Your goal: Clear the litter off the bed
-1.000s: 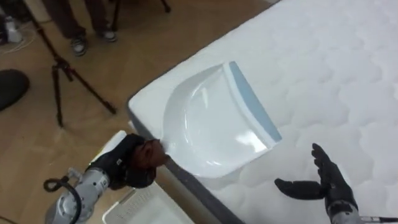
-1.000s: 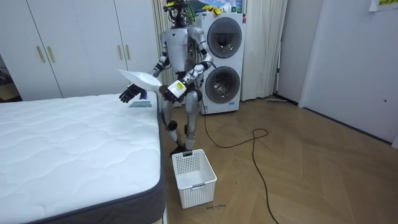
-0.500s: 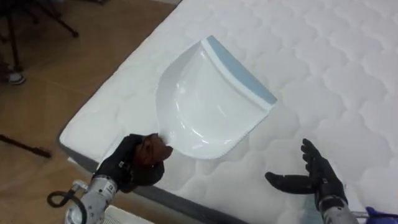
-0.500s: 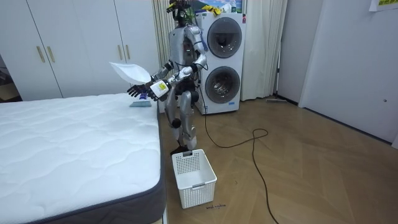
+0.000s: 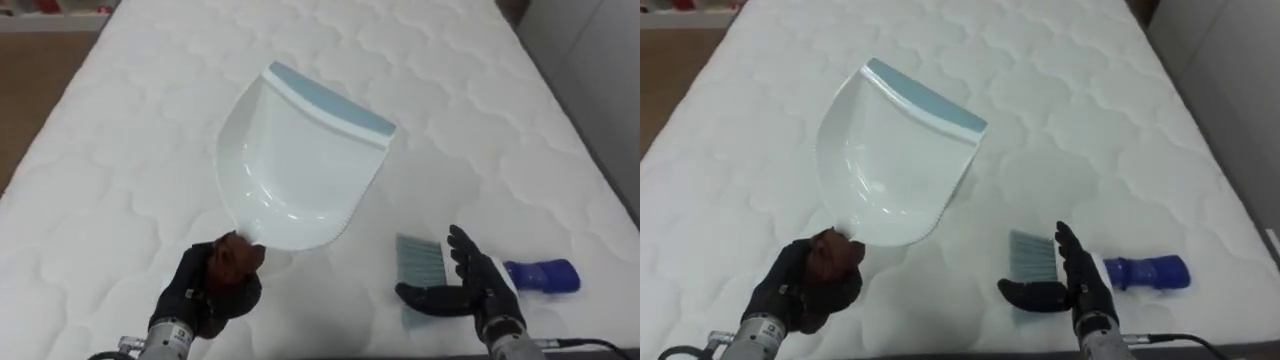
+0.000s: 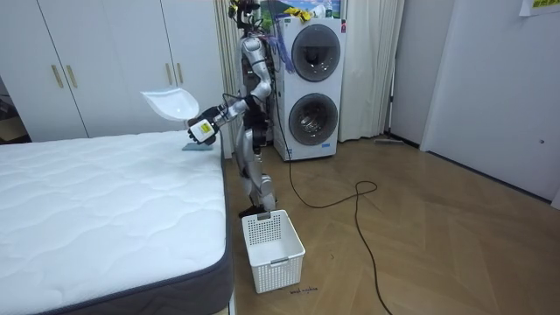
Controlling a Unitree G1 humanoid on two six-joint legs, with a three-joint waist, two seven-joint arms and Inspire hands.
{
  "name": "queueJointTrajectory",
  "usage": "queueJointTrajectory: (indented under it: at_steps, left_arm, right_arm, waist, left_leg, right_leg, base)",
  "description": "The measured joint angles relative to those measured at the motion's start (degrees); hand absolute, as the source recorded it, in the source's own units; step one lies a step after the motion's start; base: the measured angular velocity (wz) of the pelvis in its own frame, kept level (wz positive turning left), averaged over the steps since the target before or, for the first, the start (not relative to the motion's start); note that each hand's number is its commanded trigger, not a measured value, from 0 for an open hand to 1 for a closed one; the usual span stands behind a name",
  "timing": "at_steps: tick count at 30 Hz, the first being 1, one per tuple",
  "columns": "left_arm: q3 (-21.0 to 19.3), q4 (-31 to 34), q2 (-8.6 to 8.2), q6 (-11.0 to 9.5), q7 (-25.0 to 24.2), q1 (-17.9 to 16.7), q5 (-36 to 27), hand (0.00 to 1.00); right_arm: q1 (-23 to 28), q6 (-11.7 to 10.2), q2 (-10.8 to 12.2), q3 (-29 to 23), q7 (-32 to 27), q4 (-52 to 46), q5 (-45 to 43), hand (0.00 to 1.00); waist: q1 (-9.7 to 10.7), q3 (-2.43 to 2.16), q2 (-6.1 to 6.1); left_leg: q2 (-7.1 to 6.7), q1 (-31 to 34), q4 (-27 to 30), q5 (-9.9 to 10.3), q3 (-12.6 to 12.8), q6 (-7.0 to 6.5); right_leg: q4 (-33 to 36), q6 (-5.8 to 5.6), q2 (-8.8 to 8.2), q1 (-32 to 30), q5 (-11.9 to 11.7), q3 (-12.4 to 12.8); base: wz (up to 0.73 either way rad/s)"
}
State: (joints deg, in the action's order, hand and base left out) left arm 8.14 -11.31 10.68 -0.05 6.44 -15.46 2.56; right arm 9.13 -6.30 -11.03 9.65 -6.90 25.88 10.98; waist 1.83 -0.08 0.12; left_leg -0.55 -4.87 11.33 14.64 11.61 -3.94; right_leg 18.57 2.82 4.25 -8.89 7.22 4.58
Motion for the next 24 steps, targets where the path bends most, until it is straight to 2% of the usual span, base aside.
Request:
queueJointTrajectory:
  at_steps: [7,9,12,16,21,24]
  left_arm:
    - [0.0,-1.4,0.01,-0.4,3.3,0.1,-0.9,0.00]
    - [-0.2,-4.1,0.04,-0.9,4.3,1.5,-1.1,0.00]
    - [-0.4,-7.9,0.03,-1.5,5.1,3.7,-2.5,0.00]
    - [-1.4,-8.0,-0.11,-2.2,7.0,4.0,-5.0,0.00]
    - [-1.8,-8.1,-0.17,-2.7,11.1,3.8,-6.0,0.00]
    - [-3.7,-8.1,-0.53,-2.8,13.5,2.5,-6.8,0.00]
  right_arm:
    - [-0.1,0.1,0.2,0.0,-0.8,0.0,0.5,0.00]
    - [-0.1,0.4,0.4,0.1,-0.9,0.0,0.3,0.00]
    - [-0.1,1.4,0.4,-0.2,-0.4,0.5,0.1,0.00]
    - [0.3,1.5,0.4,-0.4,-0.4,0.6,0.1,0.00]
    - [1.3,1.5,0.2,-2.2,-1.5,2.2,0.0,0.00]
    - [1.5,1.5,0.3,-2.5,-2.9,2.6,0.0,0.00]
  waist:
    - [0.3,0.34,0.26]
    - [0.1,0.52,0.28]
    - [0.3,0.75,0.22]
    - [0.9,0.95,-0.03]
    - [-0.5,0.76,-0.03]
    - [-0.9,0.37,-0.60]
  left_leg:
    - [-0.09,-0.7,0.1,0.1,-0.3,0.18]
    - [-0.27,-0.7,0.1,0.2,-0.6,0.16]
    - [-0.40,-0.6,0.1,0.6,-0.8,-0.21]
    - [-0.32,-0.3,0.1,1.5,-1.3,-0.21]
    - [0.17,-1.0,-0.4,1.5,-1.3,-0.06]
    - [0.35,-1.6,-0.4,1.4,-1.0,0.04]
  right_leg:
    - [0.5,0.04,0.76,-0.2,0.0,1.8]
    - [1.6,0.14,0.55,-0.7,0.1,0.5]
    - [2.3,0.26,0.40,-1.1,0.2,0.0]
    - [2.0,0.29,0.42,-1.2,0.2,-0.6]
    - [0.1,0.49,0.90,0.3,-0.6,-0.7]
    - [0.1,0.61,1.19,0.4,-0.7,-0.7]
  base:
    - [-0.24]
    - [-0.24]
    - [-0.01]
    - [0.03]
    - [-0.02]
    - [-0.10]
